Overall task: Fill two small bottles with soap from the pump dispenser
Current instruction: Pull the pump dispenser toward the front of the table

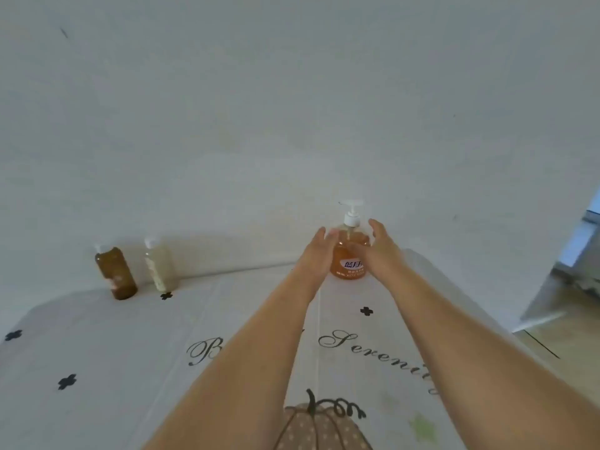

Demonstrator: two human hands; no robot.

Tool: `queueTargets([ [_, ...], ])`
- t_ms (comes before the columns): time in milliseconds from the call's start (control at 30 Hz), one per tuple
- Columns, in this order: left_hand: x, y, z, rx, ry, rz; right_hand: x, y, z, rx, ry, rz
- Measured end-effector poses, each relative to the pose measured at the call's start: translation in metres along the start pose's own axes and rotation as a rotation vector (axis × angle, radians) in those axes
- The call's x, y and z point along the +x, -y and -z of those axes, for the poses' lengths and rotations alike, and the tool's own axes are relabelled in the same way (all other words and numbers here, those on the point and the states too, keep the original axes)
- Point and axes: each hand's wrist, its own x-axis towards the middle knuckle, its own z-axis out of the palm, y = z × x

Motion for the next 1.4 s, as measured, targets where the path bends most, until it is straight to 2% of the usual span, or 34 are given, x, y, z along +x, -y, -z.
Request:
queueTargets([
  [133,0.014,-0.001,0.001,-0.011,0.028,-0.006,0.017,-0.006,-0.01,0.136,0.036,-0.049],
  [333,0.019,0.005,-0.008,-0.05,0.092,0.028,0.02,-0.008,-0.013,0.121,0.009,-0.013],
  [467,0.014,0.006,-0.005,-0.044,0.047,0.036,0.012,-0.007,-0.011,0.099,0.028,-0.001],
  [733,-0.022,0.023,0.026,-0.098,-0.173,0.093,-0.035,0.008,-0.027,0.082,0.118,0.048],
  [1100,-0.103,0.051,0.071,-0.133,-0.278,0.05,-0.114,0.03,-0.057,0.115,0.216,0.113],
  [1400,-0.147,0.067,0.082,-0.132,-0.352,-0.018,-0.162,0.029,-0.068,0.154,0.202,0.174],
])
